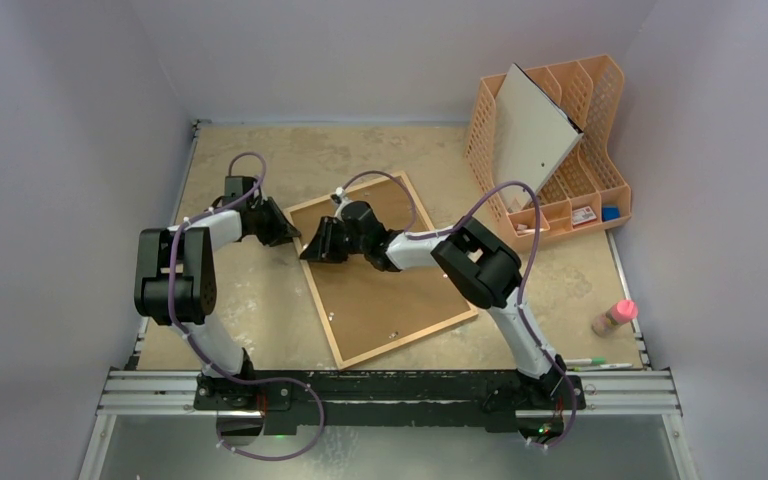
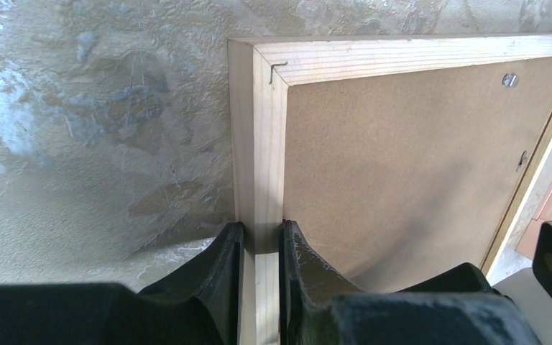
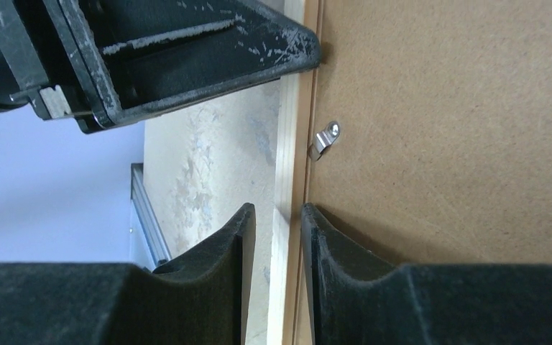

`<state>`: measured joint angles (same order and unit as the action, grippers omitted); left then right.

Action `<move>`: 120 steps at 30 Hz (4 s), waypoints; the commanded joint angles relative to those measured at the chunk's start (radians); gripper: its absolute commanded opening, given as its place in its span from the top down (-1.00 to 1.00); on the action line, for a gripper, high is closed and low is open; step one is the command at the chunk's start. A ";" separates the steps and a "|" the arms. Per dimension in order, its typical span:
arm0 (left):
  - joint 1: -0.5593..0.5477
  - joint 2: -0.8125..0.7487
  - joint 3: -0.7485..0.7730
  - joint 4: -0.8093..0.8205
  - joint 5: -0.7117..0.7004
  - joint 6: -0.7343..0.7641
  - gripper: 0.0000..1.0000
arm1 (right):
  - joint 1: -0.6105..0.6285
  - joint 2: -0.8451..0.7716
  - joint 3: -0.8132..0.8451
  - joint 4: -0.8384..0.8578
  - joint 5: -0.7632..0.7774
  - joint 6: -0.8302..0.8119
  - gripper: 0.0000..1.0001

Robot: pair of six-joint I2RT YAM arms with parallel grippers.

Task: Put the photo into the frame
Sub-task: Install the photo frame at the center of the board.

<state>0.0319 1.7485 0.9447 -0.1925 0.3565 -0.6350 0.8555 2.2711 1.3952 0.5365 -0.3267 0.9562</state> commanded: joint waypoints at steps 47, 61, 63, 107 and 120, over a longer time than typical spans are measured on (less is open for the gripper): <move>0.002 0.083 0.118 -0.112 -0.087 0.112 0.69 | -0.009 0.078 0.066 -0.060 0.140 -0.038 0.49; 0.002 0.082 0.063 -0.089 -0.049 0.091 0.82 | -0.004 0.135 0.093 -0.058 0.163 0.031 0.53; 0.002 0.082 0.061 -0.086 -0.048 0.090 0.83 | -0.003 0.136 0.084 -0.058 0.164 0.039 0.54; 0.009 0.379 0.533 0.099 0.228 0.179 -0.08 | -0.300 -0.096 0.155 -0.345 0.182 0.061 -0.02; -0.049 0.484 0.614 0.086 0.344 0.270 -0.05 | -0.314 0.041 0.263 -0.372 0.265 0.196 0.13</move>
<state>0.0284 2.2074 1.5169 -0.1101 0.6529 -0.4469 0.5484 2.2829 1.6299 0.1787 -0.1059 1.0763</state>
